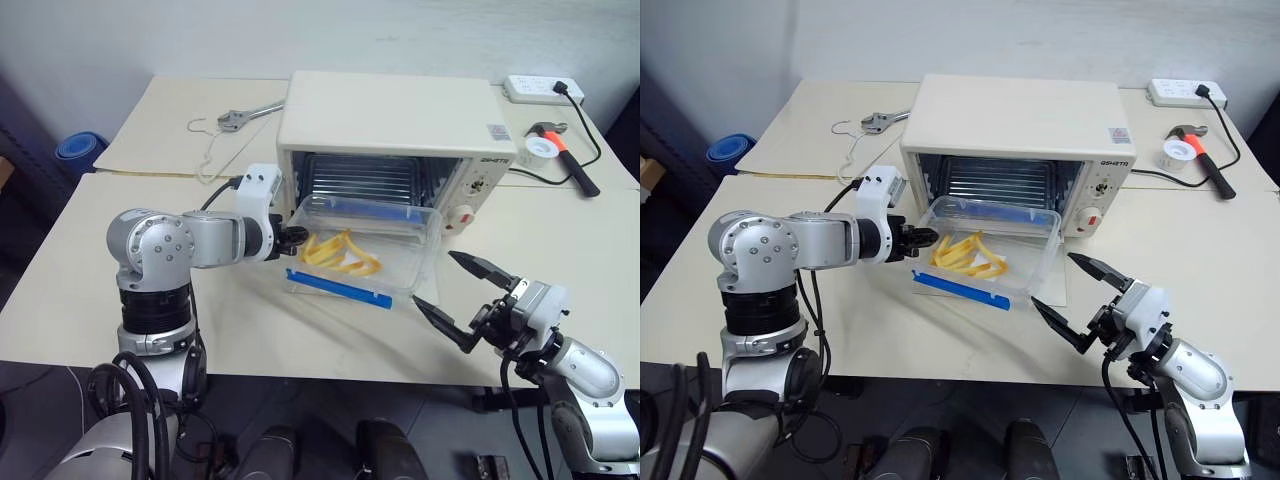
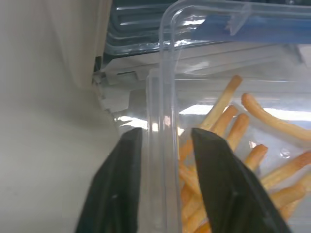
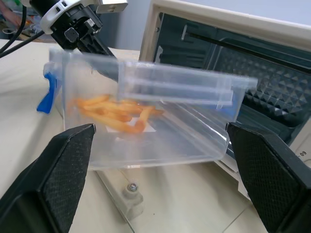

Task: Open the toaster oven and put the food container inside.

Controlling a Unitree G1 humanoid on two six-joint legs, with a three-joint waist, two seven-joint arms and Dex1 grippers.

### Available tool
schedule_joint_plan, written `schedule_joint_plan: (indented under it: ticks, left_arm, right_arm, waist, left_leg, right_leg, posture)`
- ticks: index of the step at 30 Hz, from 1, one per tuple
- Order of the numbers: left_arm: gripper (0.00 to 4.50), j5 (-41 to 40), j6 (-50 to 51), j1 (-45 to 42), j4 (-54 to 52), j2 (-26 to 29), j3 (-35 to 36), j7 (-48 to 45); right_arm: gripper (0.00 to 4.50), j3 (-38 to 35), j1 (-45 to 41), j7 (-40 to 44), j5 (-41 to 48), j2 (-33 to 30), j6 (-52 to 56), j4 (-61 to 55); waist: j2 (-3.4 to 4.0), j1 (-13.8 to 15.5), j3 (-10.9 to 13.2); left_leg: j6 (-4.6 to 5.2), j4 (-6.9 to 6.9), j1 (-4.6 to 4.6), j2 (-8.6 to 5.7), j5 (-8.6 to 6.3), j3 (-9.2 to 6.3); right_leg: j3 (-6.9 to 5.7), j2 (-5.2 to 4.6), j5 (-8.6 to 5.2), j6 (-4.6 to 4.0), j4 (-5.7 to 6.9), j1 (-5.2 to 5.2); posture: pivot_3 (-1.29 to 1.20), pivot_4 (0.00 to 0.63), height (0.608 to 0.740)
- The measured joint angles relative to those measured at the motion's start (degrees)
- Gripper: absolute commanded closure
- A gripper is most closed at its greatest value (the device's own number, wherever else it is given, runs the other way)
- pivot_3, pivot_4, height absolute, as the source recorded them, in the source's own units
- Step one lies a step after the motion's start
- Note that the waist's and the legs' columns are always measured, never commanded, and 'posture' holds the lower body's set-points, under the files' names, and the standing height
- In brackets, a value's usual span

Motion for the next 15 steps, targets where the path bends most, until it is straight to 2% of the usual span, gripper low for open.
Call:
schedule_joint_plan:
  ticks: [6, 9, 12, 14, 15]
  left_arm:
    - [0.03, 1.3, -6.9, 0.4, -0.3, 0.8, 2.0, -7.4]
    - [0.03, 1.6, -11.1, 1.8, -0.2, 5.4, 2.3, -13.3]
    - [0.03, 1.2, -15.6, 4.4, -0.1, 12.1, 1.6, -23.8]
    - [0.03, 1.1, -21.7, 9.1, -1.0, 20.5, -0.3, -36.3]
    - [0.00, 1.7, -25.0, 11.5, -1.1, 23.8, -0.9, -41.6]
  right_arm:
    - [0.00, -0.4, 1.1, -1.0, 0.0, -0.5, 1.1, -0.8]
    - [0.00, -2.2, 1.8, -1.1, 0.1, -1.2, 1.4, -0.8]
    - [0.00, -4.2, 2.9, -0.9, 1.0, -3.3, 3.0, -0.9]
    - [0.00, -6.1, 4.3, 0.1, 5.8, -5.4, 6.9, -2.8]
    - [0.18, -6.9, 5.3, 0.6, 8.3, -6.4, 9.2, -3.8]
  waist:
    - [0.00, -0.1, 0.0]
    - [0.01, -0.3, 0.0]
    - [0.02, -0.3, 0.0]
    - [0.12, -0.7, 0.0]
    - [0.12, -0.8, 0.0]
  left_leg:
    - [0.00, -0.06, -0.01, 0.05, 0.00, 0.08]
    - [-0.02, -0.14, 0.03, 0.09, 0.01, 0.15]
    - [-0.02, -0.16, 0.01, 0.09, 0.01, 0.15]
    - [-0.02, -0.27, 0.04, 0.11, 0.01, 0.18]
    - [-0.02, -0.29, 0.04, 0.15, 0.01, 0.17]
  right_leg:
    - [0.04, -0.02, 0.00, 0.00, -0.01, -0.07]
    - [0.09, -0.02, 0.00, 0.00, -0.01, -0.10]
    - [0.08, -0.02, 0.00, -0.01, -0.04, -0.11]
    - [0.12, -0.07, -0.01, -0.02, -0.11, -0.11]
    - [0.11, -0.08, -0.01, -0.03, -0.16, -0.10]
  posture:
    - [0.00, 0.150, 0.740]
    - [0.00, 0.150, 0.740]
    - [0.00, 0.150, 0.740]
    - [0.00, 0.150, 0.740]
    - [0.00, 0.150, 0.740]
